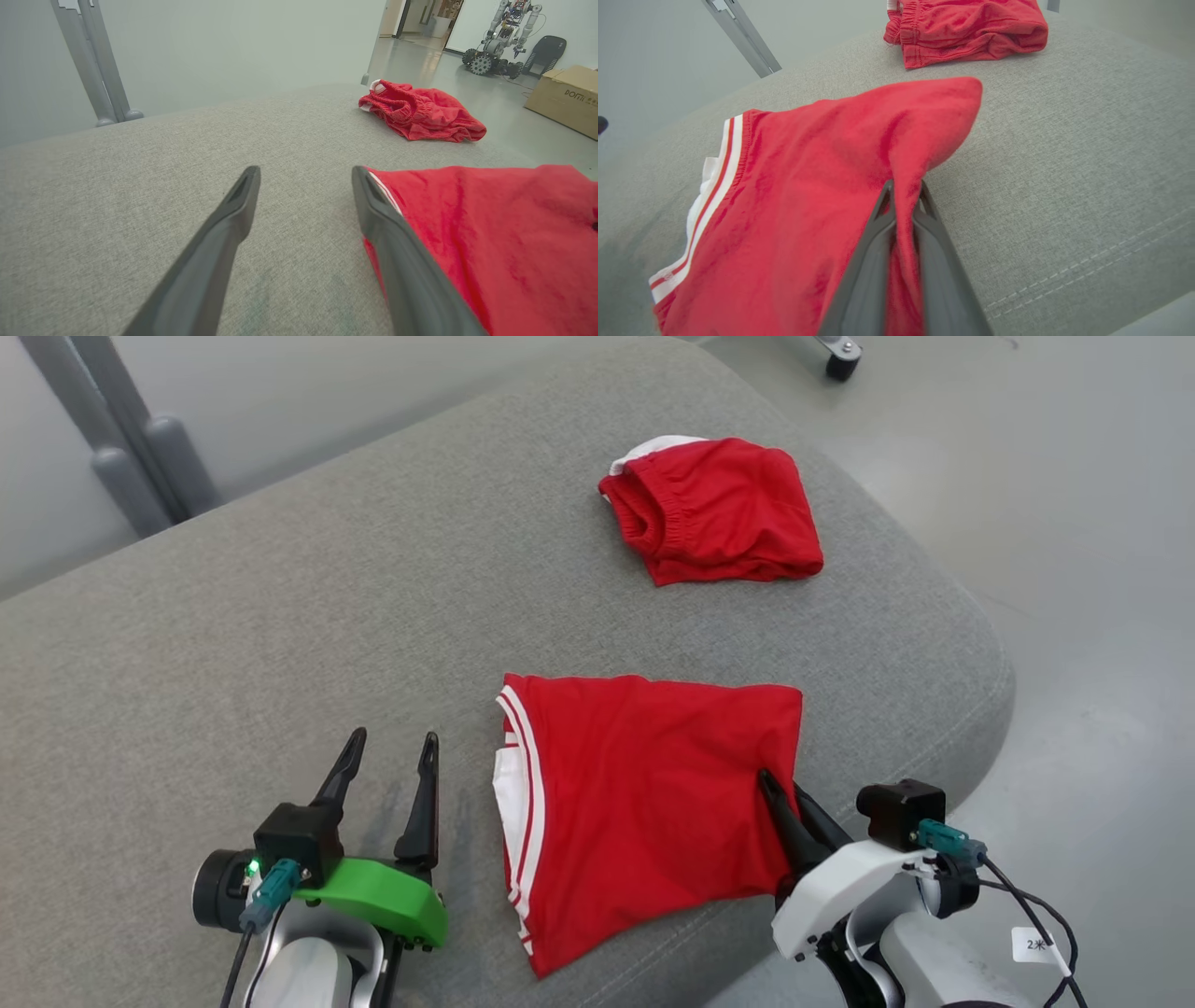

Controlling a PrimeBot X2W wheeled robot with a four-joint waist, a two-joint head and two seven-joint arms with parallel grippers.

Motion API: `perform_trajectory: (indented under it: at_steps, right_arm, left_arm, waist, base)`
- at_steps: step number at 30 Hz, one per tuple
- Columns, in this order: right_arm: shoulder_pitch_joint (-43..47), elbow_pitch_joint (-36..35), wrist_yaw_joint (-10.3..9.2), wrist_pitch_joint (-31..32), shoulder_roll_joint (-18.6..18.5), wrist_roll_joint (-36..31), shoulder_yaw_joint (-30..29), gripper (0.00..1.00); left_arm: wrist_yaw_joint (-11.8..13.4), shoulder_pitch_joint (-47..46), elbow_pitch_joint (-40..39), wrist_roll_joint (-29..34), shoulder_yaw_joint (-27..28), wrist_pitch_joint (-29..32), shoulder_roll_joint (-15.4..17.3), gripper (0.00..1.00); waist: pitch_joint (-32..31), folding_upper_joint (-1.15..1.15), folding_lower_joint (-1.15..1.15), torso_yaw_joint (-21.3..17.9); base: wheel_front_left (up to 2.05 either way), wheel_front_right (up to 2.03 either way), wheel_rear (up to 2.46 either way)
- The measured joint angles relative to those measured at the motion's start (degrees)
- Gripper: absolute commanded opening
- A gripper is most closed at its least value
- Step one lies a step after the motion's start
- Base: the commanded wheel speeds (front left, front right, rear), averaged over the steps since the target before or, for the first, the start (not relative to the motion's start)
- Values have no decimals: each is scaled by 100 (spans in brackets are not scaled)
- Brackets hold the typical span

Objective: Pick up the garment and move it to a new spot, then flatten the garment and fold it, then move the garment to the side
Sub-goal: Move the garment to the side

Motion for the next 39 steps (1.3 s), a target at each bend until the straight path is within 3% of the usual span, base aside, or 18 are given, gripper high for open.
perform_trajectory:
  at_steps: [7,16,24,30,36,37,38,39]
  right_arm:
    - [-445,-135,-1,0,-13,-146,145,0]
    - [-1856,-24,0,0,-413,-320,181,0]
    - [-2885,581,0,0,-1107,-625,-691,0]
    - [-3170,1065,0,0,-1703,-925,-1127,0]
    - [-3345,1809,1,0,-2172,-1475,-2007,0]
    - [-3376,1880,1,0,-2209,-1613,-2268,60]
    - [-3399,1994,1,0,-2261,-1807,-2471,100]
    - [-3396,2074,0,0,-2276,-1998,-2691,100]
  left_arm:
    - [-52,-114,-52,122,-22,0,-5,100]
    - [-87,-388,-76,293,5,0,-3,100]
    - [-110,-520,-114,392,53,0,0,100]
    - [-123,-582,-198,421,52,0,1,100]
    - [-130,-680,-234,471,79,0,13,100]
    - [-130,-682,-245,475,93,0,21,100]
    - [-130,-683,-249,483,110,0,25,100]
    - [-131,-683,-253,489,122,0,25,100]
  waist:
    - [289,0,0,-35]
    - [697,0,0,566]
    - [1116,0,0,1114]
    - [1313,0,0,1411]
    - [1519,0,0,1717]
    - [1550,0,0,1761]
    - [1579,0,0,1805]
    - [1604,0,0,1847]
  base:
    - [0,0,0]
    - [0,0,0]
    - [0,0,0]
    - [0,0,0]
    - [0,0,0]
    - [0,0,0]
    - [0,0,0]
    - [0,0,0]
